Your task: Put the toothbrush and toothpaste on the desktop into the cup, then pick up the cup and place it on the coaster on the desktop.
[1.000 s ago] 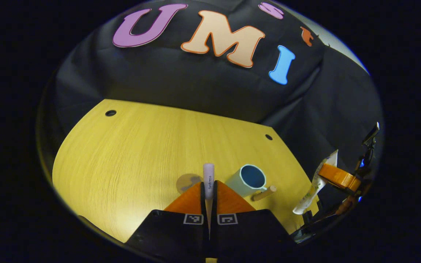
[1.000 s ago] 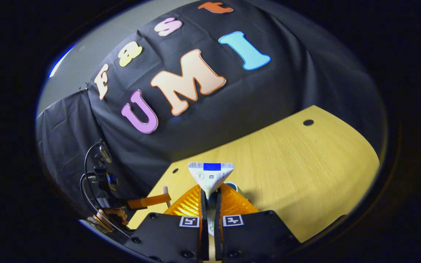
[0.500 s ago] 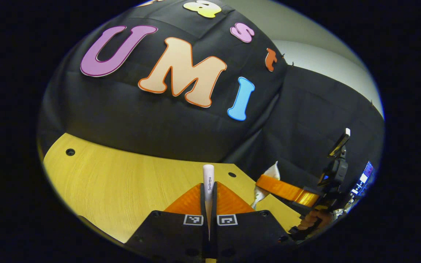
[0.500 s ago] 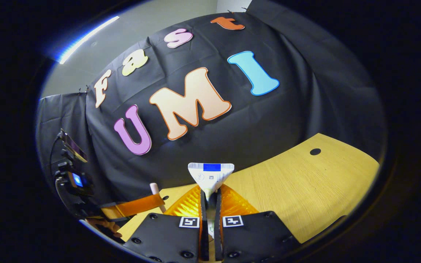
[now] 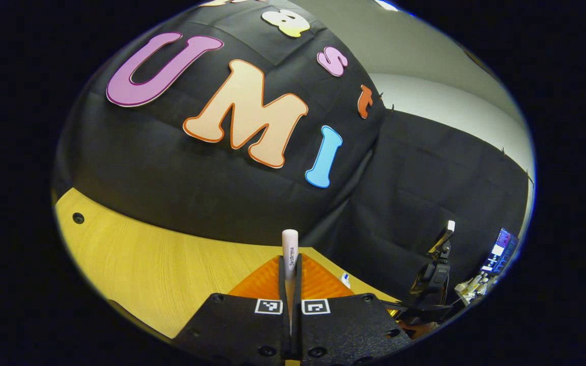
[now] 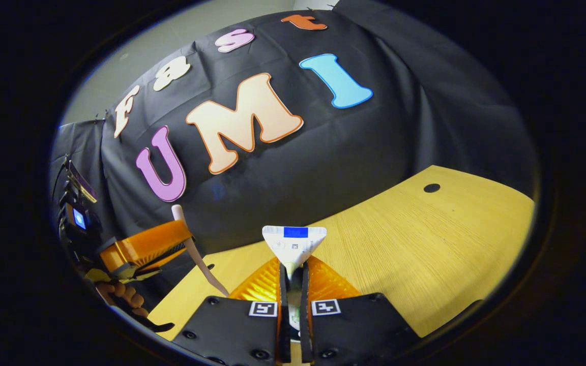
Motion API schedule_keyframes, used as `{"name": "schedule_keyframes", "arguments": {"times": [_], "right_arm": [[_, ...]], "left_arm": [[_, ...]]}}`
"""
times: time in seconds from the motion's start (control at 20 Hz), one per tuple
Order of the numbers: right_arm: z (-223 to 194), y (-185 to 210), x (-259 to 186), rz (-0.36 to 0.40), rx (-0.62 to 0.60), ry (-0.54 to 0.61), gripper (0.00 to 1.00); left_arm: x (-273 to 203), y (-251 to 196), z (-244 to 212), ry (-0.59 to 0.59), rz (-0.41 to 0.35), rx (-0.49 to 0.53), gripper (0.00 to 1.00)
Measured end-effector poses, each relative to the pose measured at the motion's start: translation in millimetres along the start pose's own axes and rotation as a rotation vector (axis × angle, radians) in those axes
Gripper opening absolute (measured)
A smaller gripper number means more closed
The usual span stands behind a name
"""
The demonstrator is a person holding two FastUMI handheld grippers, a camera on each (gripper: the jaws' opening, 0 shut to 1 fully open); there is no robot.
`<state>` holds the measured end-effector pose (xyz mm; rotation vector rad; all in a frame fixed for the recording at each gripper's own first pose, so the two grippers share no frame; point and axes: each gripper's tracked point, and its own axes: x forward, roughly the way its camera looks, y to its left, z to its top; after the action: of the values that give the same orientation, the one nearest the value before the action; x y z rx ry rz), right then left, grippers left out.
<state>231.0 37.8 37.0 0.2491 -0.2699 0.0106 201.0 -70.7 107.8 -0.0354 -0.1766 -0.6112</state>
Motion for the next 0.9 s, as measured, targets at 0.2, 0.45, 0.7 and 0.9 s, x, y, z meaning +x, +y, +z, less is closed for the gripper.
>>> {"name": "schedule_keyframes", "arguments": {"times": [0.2, 0.45, 0.7, 0.9], "right_arm": [[-10.3, 6.1, -0.7, 0.013, 0.021, 0.023, 0.16], [-1.2, 7.6, -18.6, 0.009, 0.007, -0.004, 0.57], [32.0, -4.0, -48.3, -0.025, 0.012, -0.08, 0.93], [43.3, -27.0, -75.3, -0.09, -0.003, -0.106, 0.97]], "left_arm": [[0.5, -5.2, -4.1, 0.003, -0.036, 0.008, 0.0], [-2.9, -18.2, -1.7, -0.006, -0.068, 0.01, 0.0], [-4.2, -29.9, 4.3, -0.027, -0.096, 0.023, 0.0], [8.0, -36.8, 5.1, -0.046, -0.127, 0.038, 0.0]]}}
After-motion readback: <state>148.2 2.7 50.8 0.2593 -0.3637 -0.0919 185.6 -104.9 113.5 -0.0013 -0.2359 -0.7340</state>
